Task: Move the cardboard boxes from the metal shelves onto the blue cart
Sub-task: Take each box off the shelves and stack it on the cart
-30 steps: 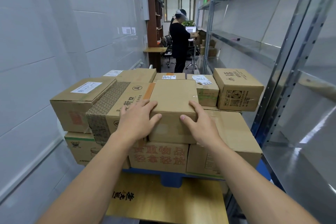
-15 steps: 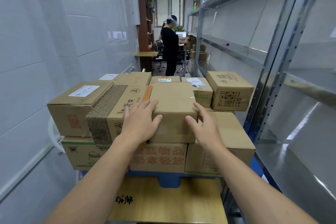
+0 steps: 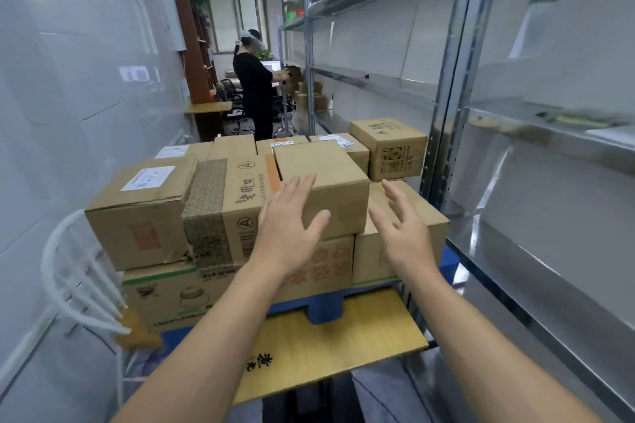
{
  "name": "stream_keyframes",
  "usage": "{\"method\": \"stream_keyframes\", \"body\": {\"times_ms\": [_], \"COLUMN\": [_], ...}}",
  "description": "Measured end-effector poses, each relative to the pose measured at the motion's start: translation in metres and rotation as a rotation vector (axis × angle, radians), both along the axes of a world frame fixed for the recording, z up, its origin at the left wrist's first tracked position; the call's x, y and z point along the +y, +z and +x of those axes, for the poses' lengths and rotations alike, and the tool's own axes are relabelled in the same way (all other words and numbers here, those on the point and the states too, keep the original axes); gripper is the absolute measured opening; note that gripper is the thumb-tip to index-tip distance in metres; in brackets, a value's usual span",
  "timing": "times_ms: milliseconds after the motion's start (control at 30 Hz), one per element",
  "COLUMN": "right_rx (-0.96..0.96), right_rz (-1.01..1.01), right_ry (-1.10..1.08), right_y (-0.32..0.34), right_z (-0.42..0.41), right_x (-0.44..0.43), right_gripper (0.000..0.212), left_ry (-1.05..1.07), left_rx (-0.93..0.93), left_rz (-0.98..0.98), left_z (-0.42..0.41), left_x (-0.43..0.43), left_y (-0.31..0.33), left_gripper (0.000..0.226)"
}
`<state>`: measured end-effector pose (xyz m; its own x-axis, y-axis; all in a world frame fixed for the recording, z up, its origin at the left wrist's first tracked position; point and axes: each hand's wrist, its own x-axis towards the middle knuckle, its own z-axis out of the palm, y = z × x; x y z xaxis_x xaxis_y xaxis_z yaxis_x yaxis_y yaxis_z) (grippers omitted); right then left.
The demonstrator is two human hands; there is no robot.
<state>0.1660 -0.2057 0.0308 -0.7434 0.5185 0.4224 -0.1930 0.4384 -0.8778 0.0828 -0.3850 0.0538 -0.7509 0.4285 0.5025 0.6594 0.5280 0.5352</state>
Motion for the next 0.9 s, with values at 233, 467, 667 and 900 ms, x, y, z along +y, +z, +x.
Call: {"method": "stream_keyframes", "body": {"times_ms": [233,467,667,900], "right_rx": [-0.02,-0.027,-0.028,0.003], "right_rz": [-0.037,-0.028,0.005,-0.015], "right_ry": [-0.145,-0.32,-0.52,-0.721], "right_y": [-0.02,-0.023,-0.02,-0.021], "right_z": [0.077,0.154,0.237,0.36], "right_x": [-0.044,-0.058,-0.048,-0.04], "right_gripper": [0.044,0.049,0.046,0.04], "left_ry": [-0.21,-0.378,-0.587,-0.816], "left_rx": [-0.086,-0.149,-0.185,-0.214], "left_rz": [0.086,0.127,0.157,0.135], "left_z": [0.047,0.099,0.162,0.266], "left_x": [-0.021,-0.012,0.021,0.066], "left_y": [-0.023,-0.023,-0.022,-0.024], "left_gripper": [0.069,0.068,0.067,0.068]}}
